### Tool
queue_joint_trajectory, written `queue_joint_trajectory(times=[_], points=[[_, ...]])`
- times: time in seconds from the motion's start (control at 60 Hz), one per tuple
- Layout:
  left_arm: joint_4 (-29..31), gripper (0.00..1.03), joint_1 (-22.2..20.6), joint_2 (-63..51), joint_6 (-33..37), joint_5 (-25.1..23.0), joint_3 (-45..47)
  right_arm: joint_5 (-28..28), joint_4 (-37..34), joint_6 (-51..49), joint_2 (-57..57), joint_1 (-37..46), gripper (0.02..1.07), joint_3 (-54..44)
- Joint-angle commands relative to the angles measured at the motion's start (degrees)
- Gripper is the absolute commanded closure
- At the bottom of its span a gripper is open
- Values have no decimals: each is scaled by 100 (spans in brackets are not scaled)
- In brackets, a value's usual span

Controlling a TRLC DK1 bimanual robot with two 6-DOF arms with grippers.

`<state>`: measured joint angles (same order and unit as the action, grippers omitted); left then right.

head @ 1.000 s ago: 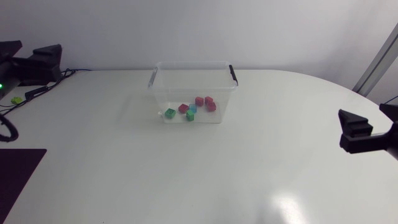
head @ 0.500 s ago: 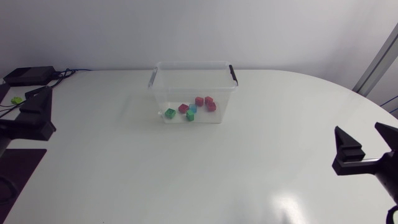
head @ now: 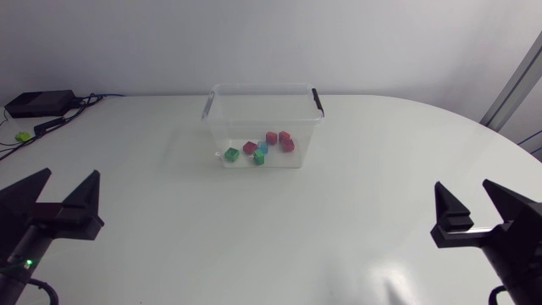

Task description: Place the duplo bricks in the container

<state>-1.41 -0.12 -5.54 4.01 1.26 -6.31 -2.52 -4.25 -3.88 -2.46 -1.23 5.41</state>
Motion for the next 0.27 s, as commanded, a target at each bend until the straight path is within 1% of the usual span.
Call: queue_joint_trajectory(times=[0.0,0.1,0.25], points=[[59,4,9,265,-269,-81,338,118,219,253,126,78,7,-303],[141,4,12,553,-401,-126,629,252,424,387,245,123,7,-540],[141,4,12,554,-401,-126,631,252,425,388,246,123,7,-541]])
